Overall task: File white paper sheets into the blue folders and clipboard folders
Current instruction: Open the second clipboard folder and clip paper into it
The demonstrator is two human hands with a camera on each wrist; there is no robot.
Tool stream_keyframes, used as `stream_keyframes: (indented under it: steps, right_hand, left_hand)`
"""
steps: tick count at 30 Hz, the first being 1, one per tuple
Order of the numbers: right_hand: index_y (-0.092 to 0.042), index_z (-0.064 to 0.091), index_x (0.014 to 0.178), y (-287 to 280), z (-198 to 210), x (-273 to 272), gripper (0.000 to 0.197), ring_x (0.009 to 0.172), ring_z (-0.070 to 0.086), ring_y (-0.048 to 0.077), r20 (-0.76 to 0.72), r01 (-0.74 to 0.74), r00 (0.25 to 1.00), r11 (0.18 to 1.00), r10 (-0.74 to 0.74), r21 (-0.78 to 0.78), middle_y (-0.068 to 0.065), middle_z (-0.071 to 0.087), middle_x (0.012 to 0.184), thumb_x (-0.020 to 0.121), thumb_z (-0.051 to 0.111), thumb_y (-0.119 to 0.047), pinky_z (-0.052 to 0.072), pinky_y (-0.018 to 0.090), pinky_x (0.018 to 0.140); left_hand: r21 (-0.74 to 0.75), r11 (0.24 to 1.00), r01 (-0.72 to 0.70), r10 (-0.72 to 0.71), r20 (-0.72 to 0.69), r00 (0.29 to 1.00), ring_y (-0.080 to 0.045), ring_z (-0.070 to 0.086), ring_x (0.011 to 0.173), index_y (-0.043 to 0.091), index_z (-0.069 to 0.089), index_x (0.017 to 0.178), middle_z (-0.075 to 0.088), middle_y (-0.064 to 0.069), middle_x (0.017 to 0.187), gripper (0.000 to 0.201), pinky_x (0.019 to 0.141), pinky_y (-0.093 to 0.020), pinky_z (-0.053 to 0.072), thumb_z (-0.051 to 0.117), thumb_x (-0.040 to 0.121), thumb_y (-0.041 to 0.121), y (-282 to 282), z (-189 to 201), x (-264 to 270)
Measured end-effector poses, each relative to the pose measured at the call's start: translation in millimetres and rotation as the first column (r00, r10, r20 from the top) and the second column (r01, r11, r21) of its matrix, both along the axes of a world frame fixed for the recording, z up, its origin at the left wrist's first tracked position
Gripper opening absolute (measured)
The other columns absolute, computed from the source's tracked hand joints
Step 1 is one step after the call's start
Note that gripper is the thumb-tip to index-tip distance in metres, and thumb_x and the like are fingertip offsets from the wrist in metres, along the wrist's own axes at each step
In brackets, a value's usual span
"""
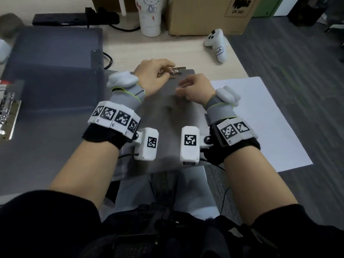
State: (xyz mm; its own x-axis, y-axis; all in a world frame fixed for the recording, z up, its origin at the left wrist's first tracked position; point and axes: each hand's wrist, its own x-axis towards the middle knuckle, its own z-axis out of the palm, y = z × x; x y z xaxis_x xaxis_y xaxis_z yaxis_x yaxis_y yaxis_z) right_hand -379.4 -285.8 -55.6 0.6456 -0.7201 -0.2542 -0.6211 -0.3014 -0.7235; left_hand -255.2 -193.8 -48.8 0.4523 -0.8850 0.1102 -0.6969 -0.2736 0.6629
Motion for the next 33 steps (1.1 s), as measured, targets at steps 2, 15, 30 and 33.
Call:
stream_keyframes:
  steps: [2,15,30,33]
  right_hand:
    - [-0.013,0.055,0.068,1,8,-19,0.02,0.06,0.061,0.02,0.018,0.002,1.0,0.997,-0.004,0.083,0.009,0.066,0.072,0.085,0.064,-0.009,0.053,0.034,0.066]
    - [-0.019,0.063,0.101,-11,-9,-150,0.022,0.087,0.06,0.023,0.046,0.416,0.904,0.854,-0.424,-0.312,0.002,0.068,0.104,0.083,0.057,-0.03,0.044,0.028,0.071]
    - [-0.001,0.042,0.126,-41,-44,-216,0.087,0.126,0.037,0.034,-0.247,0.465,0.763,0.772,-0.598,-0.432,0.016,0.04,0.135,0.07,0.068,-0.062,0.034,0.046,0.101]
    - [-0.004,0.046,0.12,-42,-43,-221,0.075,0.122,0.036,0.032,-0.183,0.481,0.776,0.755,-0.603,-0.446,0.014,0.039,0.132,0.07,0.073,-0.053,0.039,0.043,0.093]
  left_hand:
    - [-0.025,0.999,0.045,-0.046,-0.056,0.997,-0.019,0.063,0.109,0.015,0.062,0.119,0.07,-0.005,0.112,0.05,0.098,-0.024,0.044,0.041,0.075,0.028,6,1,-20]
    - [0.172,0.96,0.221,-0.212,-0.071,0.975,-0.021,0.054,0.12,0.014,0.062,0.119,0.06,-0.005,0.128,0.045,0.104,-0.03,0.038,0.048,0.08,0.031,-17,-27,-137]
    - [0.345,0.919,0.191,-0.238,0.099,0.966,-0.031,0.047,0.119,0.013,0.065,0.11,0.058,-0.007,0.124,0.034,0.098,-0.039,0.042,0.05,0.08,0.016,-60,-46,-185]
    - [0.327,0.931,0.163,-0.221,0.149,0.964,-0.032,0.045,0.117,0.014,0.063,0.1,0.054,-0.006,0.116,0.024,0.092,-0.037,0.043,0.049,0.084,0.005,-66,-50,-191]
